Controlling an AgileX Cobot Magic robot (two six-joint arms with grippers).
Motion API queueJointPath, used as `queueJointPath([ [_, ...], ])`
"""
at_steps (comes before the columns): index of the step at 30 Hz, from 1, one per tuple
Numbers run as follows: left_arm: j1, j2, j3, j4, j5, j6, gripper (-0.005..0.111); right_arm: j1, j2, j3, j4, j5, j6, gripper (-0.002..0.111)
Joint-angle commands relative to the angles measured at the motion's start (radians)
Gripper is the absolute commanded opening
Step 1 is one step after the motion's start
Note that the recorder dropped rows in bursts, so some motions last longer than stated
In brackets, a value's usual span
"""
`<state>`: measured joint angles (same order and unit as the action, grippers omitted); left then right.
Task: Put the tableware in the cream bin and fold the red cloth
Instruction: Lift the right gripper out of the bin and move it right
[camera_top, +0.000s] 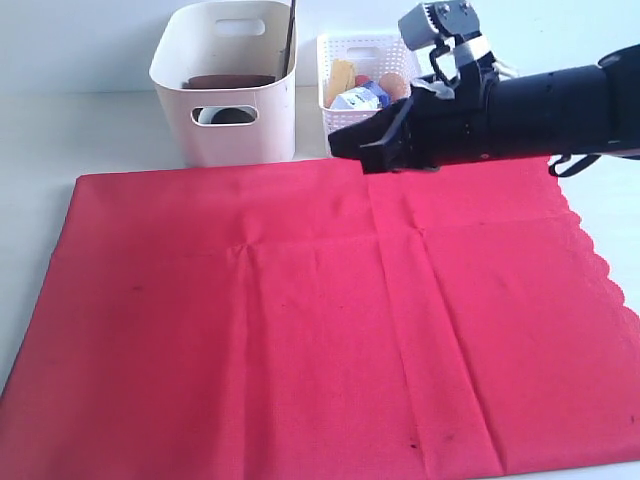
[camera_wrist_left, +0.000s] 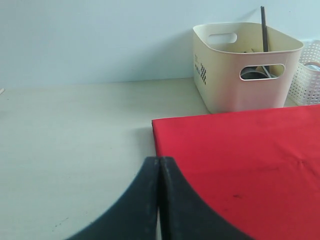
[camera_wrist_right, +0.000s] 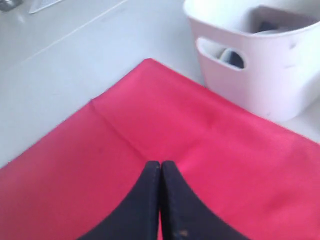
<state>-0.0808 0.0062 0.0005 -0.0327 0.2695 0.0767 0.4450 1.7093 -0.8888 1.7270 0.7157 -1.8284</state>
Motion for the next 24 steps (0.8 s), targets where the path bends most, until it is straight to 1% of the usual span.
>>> queueJointPath([
  [1,0.001,-0.006,-0.001,-0.008,-0.003,-0.003,0.001,-0.002,-0.007,-0.039,0.017,-0.316,0.000,0.000],
  [5,0.001,-0.006,-0.001,-0.008,-0.003,-0.003,0.001,-0.002,0.005,-0.036,0.017,-0.659,0.079,0.000],
  [7,0.001,-0.006,-0.001,-0.008,-0.003,-0.003,0.001,-0.002,0.029,-0.030,0.017,-0.749,0.135,0.000],
  [14,0.001,-0.006,-0.001,-0.008,-0.003,-0.003,0.001,-0.002,0.049,0.045,0.017,-0.561,0.122,0.000],
  [17,0.001,-0.006,-0.001,-0.008,-0.003,-0.003,0.001,-0.002,0.035,0.067,-0.029,-0.559,0.128,0.000],
  [20,0.001,-0.006,-0.001,-0.008,-0.003,-0.003,0.001,-0.002,0.012,0.074,-0.029,-0.559,0.128,0.000],
  [24,0.001,-0.006,-0.001,0.020,-0.003,0.049,0.001,-0.002,-0.034,0.095,-0.029,-0.551,0.130,0.000],
])
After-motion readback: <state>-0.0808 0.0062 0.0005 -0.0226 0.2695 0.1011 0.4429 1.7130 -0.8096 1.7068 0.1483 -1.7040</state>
